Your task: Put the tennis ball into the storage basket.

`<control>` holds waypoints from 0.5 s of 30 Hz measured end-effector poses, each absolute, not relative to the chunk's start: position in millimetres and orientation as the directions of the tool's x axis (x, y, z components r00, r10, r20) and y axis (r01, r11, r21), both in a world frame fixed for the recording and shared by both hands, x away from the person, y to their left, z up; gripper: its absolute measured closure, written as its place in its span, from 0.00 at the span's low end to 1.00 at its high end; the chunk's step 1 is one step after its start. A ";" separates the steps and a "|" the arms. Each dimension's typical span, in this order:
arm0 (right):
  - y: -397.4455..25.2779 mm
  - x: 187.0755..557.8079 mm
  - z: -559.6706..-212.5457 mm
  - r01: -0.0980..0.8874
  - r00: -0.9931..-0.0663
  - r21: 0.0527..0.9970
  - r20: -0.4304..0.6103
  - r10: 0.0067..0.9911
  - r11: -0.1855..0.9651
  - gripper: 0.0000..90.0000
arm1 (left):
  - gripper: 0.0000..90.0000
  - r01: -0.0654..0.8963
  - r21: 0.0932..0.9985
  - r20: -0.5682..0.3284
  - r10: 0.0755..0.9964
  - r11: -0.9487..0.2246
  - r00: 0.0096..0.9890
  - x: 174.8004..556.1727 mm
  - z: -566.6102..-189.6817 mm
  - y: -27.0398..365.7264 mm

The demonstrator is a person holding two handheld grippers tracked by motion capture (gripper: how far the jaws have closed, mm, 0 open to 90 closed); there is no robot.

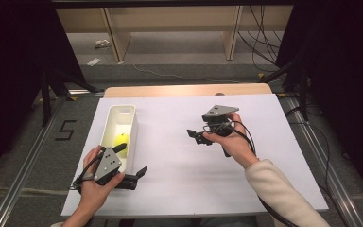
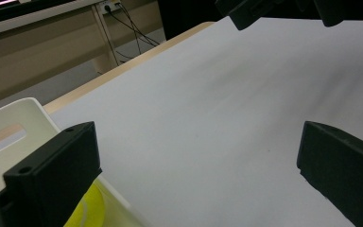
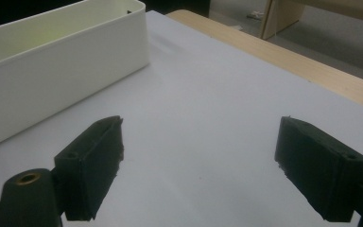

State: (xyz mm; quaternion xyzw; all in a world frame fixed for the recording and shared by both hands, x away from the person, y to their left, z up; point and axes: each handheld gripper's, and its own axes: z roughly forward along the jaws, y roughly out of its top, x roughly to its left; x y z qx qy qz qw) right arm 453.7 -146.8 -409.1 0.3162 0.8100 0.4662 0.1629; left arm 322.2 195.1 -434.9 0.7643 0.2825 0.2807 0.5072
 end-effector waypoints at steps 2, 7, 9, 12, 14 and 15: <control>-151.8 451.7 -410.0 0.363 -0.743 0.857 0.029 0.668 0.366 0.19 | 0.00 0.147 0.935 0.140 0.716 -0.323 0.684 322.3 -435.0 195.1; -166.7 445.6 -410.2 0.369 -0.730 0.859 0.031 0.683 0.355 0.19 | 0.00 0.146 0.936 0.138 0.714 -0.321 0.686 322.1 -434.8 194.7; -170.8 443.3 -410.9 0.371 -0.727 0.859 0.031 0.686 0.353 0.19 | 0.00 0.148 0.935 0.138 0.714 -0.323 0.686 322.3 -435.0 194.7; -177.5 439.2 -413.1 0.373 -0.722 0.859 0.032 0.692 0.350 0.19 | 0.00 0.147 0.935 0.138 0.715 -0.322 0.685 322.3 -434.8 194.8; -182.0 436.3 -414.8 0.375 -0.718 0.858 0.029 0.695 0.351 0.19 | 0.00 0.147 0.935 0.138 0.714 -0.323 0.686 322.3 -434.8 194.8; -183.2 435.1 -415.4 0.378 -0.716 0.857 0.031 0.697 0.350 0.19 | 0.00 0.147 0.935 0.139 0.714 -0.323 0.686 322.3 -434.9 194.8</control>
